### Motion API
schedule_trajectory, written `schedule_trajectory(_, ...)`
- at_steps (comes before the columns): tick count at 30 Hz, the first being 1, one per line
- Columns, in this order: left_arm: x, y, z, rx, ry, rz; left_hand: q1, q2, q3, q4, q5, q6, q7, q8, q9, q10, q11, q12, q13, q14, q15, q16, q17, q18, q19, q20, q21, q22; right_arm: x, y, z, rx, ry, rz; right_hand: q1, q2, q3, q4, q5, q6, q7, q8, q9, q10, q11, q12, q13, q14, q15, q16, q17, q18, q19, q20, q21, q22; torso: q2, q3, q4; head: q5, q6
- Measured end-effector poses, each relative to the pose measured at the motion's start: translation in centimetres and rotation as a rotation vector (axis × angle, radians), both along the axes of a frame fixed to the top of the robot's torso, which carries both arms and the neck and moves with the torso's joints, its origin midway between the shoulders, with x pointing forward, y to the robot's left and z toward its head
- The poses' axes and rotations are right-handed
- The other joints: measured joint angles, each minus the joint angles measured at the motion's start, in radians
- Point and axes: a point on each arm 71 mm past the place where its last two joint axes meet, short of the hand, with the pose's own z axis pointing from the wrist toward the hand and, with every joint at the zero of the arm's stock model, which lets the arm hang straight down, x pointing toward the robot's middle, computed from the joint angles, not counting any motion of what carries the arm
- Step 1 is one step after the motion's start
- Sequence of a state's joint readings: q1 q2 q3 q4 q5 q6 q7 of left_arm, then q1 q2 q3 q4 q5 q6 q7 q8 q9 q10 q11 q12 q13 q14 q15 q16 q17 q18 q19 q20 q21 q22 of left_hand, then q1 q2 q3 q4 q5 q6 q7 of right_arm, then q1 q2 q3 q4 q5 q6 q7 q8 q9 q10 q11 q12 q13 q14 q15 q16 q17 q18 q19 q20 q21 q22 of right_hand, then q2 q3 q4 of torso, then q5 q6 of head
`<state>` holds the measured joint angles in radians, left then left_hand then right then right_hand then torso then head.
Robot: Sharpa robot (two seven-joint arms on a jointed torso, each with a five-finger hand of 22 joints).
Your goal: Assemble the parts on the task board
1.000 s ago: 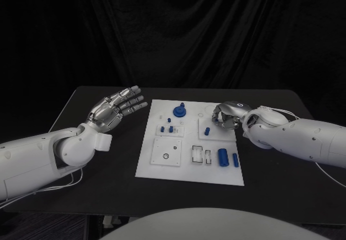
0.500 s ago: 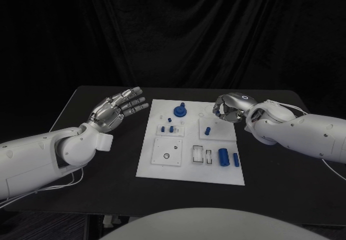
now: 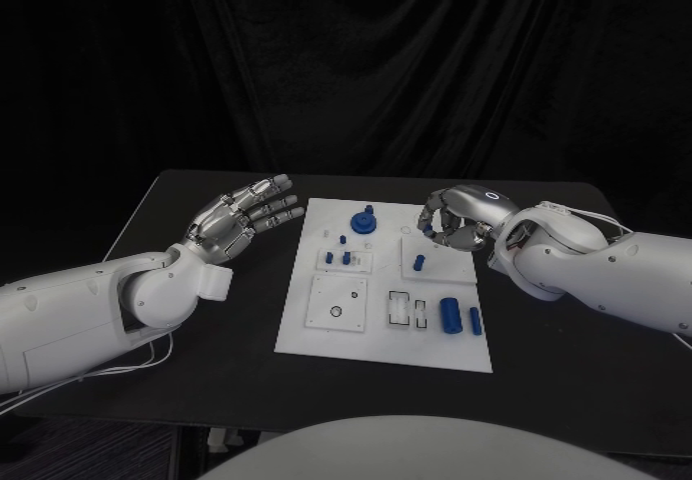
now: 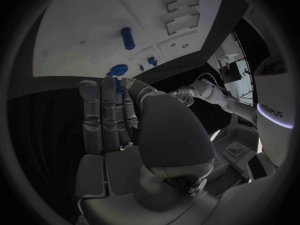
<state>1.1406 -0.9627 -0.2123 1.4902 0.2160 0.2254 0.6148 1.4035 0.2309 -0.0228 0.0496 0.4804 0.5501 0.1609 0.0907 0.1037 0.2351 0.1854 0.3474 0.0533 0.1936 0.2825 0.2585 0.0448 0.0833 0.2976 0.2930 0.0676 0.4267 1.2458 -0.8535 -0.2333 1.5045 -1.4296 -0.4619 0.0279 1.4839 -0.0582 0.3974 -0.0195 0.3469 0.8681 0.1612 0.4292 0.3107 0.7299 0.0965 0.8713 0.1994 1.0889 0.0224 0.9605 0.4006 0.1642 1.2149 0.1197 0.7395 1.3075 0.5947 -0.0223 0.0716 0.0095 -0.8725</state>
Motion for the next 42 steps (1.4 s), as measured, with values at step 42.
schedule_trajectory(42, 0.2, -1.0, -0.3, -0.006, 0.005, -0.020, -0.012, -0.004, 0.033, -0.014, 0.004, 0.004, 0.004, 0.004, 0.000, 0.000, 0.000, 0.000, 0.000, 0.000, 0.000, 0.005, 0.001, 0.001, 0.007, 0.000, 0.000, -0.010, -3.9, 12.9, -5.5, -0.013, 0.182, 0.275, -0.014, -0.007, 0.000, 0.000, -0.012, 0.000, 0.000, 0.004, 0.012, 0.010, 0.003, 0.016, 0.022, 0.000, 0.000, 0.000, 0.000, 0.000, -0.003, -0.004, -0.017, 0.000, -0.001, 0.0033, -0.0002, 0.086, 0.000)
